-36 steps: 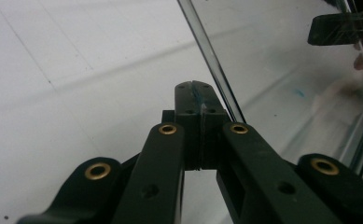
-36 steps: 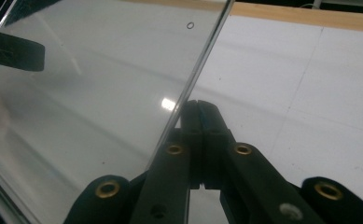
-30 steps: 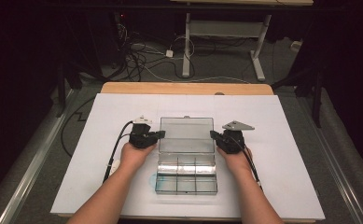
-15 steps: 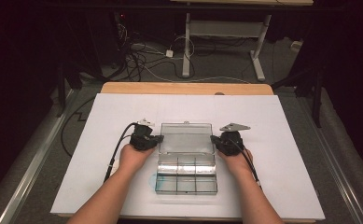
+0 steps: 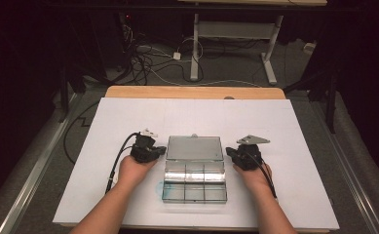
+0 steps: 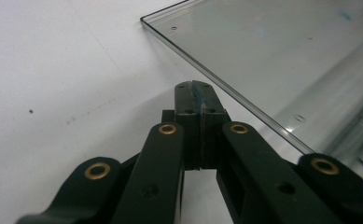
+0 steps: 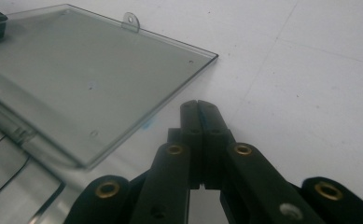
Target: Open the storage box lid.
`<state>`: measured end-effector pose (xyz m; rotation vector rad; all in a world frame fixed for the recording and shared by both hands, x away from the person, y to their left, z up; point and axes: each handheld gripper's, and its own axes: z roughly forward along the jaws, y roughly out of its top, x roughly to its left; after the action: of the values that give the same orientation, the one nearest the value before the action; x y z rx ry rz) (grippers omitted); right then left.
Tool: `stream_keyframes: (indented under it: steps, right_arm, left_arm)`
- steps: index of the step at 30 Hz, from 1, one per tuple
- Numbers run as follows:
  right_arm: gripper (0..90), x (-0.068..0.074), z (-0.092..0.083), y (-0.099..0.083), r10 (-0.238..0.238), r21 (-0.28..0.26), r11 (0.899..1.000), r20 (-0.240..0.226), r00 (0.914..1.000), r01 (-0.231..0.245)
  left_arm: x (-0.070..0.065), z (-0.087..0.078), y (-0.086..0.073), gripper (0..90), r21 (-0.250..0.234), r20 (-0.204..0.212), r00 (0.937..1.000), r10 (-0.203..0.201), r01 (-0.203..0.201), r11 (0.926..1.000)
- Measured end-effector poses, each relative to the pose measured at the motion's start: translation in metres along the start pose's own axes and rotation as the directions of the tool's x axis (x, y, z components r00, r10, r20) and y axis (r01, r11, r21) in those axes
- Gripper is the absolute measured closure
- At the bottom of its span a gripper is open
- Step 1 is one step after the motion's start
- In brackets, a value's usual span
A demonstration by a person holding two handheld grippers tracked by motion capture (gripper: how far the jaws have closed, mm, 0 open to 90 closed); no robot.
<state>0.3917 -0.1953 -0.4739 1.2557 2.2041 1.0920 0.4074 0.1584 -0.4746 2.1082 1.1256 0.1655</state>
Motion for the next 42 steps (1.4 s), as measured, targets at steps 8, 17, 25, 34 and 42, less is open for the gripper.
stream_keyframes:
  steps: [8,17,25,34,42]
  right_arm:
    - [90.0,0.005,-0.040,-0.024,-0.015,-0.071,0.997,-0.003,0.9999,0.015]
    - [90.0,0.013,-0.081,-0.057,-0.014,-0.133,0.991,-0.009,0.9999,0.012]
    - [86.0,0.017,-0.095,-0.068,0.001,-0.160,0.987,-0.021,0.9998,-0.004]
    - [45.5,0.012,-0.091,-0.072,0.005,-0.133,0.991,-0.040,0.9992,-0.011]
    - [13.3,0.007,-0.094,-0.073,0.024,-0.166,0.986,-0.005,0.9997,-0.025]
  left_arm:
    - [-0.019,-0.035,-0.025,87.4,-0.137,0.028,0.9976,0.063,-0.059,0.9888]
    - [-0.034,-0.065,-0.074,87.3,-0.181,0.042,0.9921,0.118,-0.109,0.9774]
    - [-0.030,-0.073,-0.089,82.4,-0.218,0.049,0.9941,0.097,-0.084,0.9724]
    - [-0.029,-0.066,-0.086,40.4,-0.192,0.050,0.9894,0.137,-0.125,0.9735]
    - [-0.025,-0.069,-0.085,13.8,-0.191,0.057,0.9879,0.144,-0.131,0.9729]
